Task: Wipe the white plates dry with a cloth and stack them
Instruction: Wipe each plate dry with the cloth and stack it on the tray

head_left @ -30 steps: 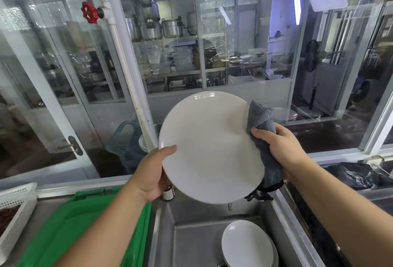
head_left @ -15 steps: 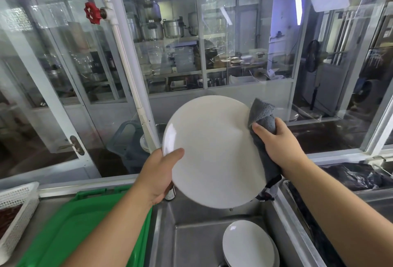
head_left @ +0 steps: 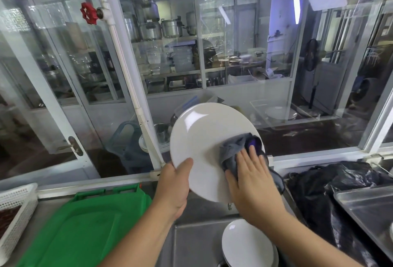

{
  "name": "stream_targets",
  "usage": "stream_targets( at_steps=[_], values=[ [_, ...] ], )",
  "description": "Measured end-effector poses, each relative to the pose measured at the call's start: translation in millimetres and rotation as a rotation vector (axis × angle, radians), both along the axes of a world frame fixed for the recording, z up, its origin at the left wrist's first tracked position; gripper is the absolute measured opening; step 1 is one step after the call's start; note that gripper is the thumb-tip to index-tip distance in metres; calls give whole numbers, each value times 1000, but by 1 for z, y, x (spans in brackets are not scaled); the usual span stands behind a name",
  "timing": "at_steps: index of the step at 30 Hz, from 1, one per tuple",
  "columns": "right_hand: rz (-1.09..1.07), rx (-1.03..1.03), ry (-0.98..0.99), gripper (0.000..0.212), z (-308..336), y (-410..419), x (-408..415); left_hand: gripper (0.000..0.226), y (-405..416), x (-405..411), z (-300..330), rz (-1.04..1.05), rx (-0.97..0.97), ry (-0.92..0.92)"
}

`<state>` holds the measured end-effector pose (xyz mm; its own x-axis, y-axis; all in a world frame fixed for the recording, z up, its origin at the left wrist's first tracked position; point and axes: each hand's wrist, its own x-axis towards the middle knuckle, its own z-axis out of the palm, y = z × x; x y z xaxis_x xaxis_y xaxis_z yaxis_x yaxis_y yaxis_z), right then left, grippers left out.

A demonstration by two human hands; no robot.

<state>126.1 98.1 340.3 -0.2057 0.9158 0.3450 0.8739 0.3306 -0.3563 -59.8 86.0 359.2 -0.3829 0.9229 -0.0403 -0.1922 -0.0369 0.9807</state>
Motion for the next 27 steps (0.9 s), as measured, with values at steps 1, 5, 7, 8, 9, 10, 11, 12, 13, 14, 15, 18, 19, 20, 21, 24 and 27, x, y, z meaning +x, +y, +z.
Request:
stream_targets(
  at_steps=[1, 5, 7, 8, 9, 10, 11, 12, 13, 14, 15, 18, 19, 20, 21, 24, 27],
  values=[
    [66, -6, -3, 69, -3, -7, -5, 18, -1, 3, -2, -1, -2, -4],
    [325, 34, -10, 71, 2, -12, -13, 33, -6, 6, -7, -52, -2, 47],
    [409, 89, -45, 67, 16, 1, -13, 31, -6, 2, -9, -75, 9, 87],
    [439, 109, -71, 66, 24, 8, -12, 26, -6, 0, -8, -85, 21, 111],
    [460, 129, -92, 66, 32, 16, -12, 26, -8, -1, -6, -102, 40, 143],
    [468, 152, -101, 65, 41, 24, -12, 28, -9, 0, -3, -127, 64, 183],
    [466, 175, -94, 65, 49, 31, -13, 30, -10, 1, 0, -152, 82, 233],
    [455, 196, -75, 64, 58, 37, -13, 31, -11, 3, 1, -164, 95, 281],
    [440, 212, -53, 62, 67, 44, -13, 32, -11, 4, 1, -164, 104, 313],
    [427, 224, -34, 60, 75, 49, -13, 33, -11, 5, 1, -159, 113, 324],
    [411, 232, -18, 59, 81, 54, -13, 33, -10, 5, 0, -151, 124, 325],
    [343, 241, 28, 57, 93, 63, -6, 31, -9, 3, 2, -118, 166, 303],
    [311, 239, 40, 57, 94, 64, -2, 31, -9, 1, 3, -105, 177, 282],
    [277, 230, 50, 57, 94, 64, 2, 31, -9, 0, 4, -92, 185, 257],
    [239, 215, 60, 57, 93, 63, 6, 32, -9, -1, 5, -77, 188, 230],
    [120, 135, 78, 58, 77, 54, 15, 32, -7, -4, 7, -29, 180, 207],
    [84, 80, 94, 60, 49, 32, 15, 35, -6, -4, 8, 32, 172, 194]
  ],
)
